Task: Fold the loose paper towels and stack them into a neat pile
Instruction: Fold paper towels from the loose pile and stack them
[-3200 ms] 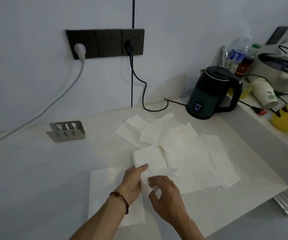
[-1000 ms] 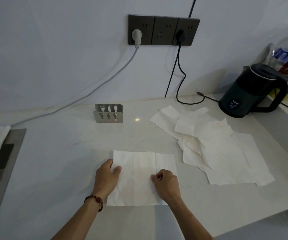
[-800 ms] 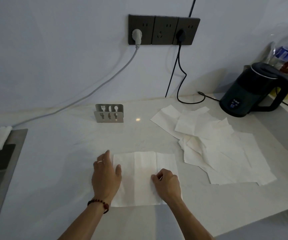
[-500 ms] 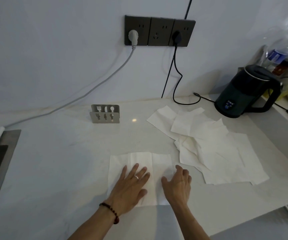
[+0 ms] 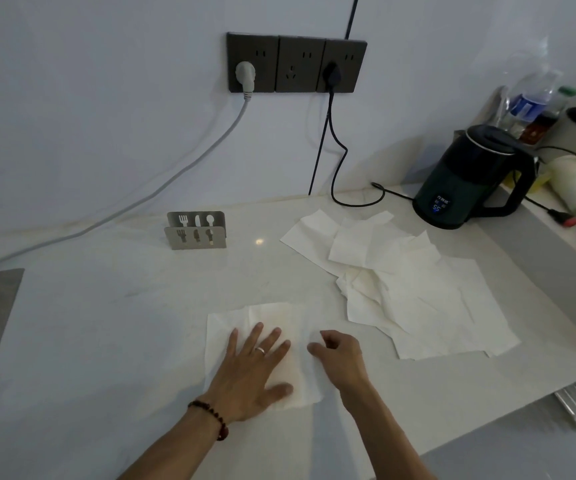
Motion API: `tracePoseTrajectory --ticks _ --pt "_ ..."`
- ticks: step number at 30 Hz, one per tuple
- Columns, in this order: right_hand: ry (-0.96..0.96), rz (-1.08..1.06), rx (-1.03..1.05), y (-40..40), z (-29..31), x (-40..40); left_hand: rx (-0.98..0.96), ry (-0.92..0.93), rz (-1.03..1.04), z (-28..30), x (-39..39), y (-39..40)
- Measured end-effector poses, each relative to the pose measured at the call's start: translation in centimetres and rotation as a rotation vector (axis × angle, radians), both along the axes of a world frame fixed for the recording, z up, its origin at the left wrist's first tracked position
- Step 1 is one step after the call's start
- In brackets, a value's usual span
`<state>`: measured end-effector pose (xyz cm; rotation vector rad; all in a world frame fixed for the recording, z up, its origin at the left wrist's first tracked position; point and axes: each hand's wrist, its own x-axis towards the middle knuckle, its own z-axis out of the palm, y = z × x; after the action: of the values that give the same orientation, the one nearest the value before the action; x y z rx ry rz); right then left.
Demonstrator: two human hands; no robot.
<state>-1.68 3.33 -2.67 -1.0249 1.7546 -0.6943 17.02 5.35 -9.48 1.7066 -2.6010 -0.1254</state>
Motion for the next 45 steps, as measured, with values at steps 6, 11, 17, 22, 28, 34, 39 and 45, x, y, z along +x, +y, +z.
tracePoseTrajectory --ticks 6,11,17,22,28,34,39,45 --pt "-0.085 0.317 -0.062 0.2 1.3 2.1 0.139 0.768 0.64 5.5 -1.1 -0.9" --pt "0.158 0.286 -0.099 0.1 -0.5 1.3 0.398 0.828 0.754 4.9 -0.2 -1.0" --pt "0.36 0.464 -0.144 0.5 -1.8 1.3 0.378 0.733 0.797 4.3 0.0 -0.6" --pt "0.519 0.616 -0.161 0.8 -3.0 1.8 0.17 0.474 0.719 4.1 0.5 -0.1" --pt "0.594 0.645 -0.199 0.7 -3.6 1.9 0.013 0.195 0.123 1.8 1.4 0.2" --pt "0.574 0.653 -0.194 0.6 -3.7 1.6 0.233 0.092 -0.016 2.6 2.1 -0.6" --pt "0.544 0.51 -0.243 -0.6 -2.6 -0.9 0.167 0.162 0.055 3.6 0.0 -2.6" --pt "0.685 0.331 -0.382 -6.1 -1.5 -7.1 0.206 0.212 0.048 4.6 -6.9 -7.7"
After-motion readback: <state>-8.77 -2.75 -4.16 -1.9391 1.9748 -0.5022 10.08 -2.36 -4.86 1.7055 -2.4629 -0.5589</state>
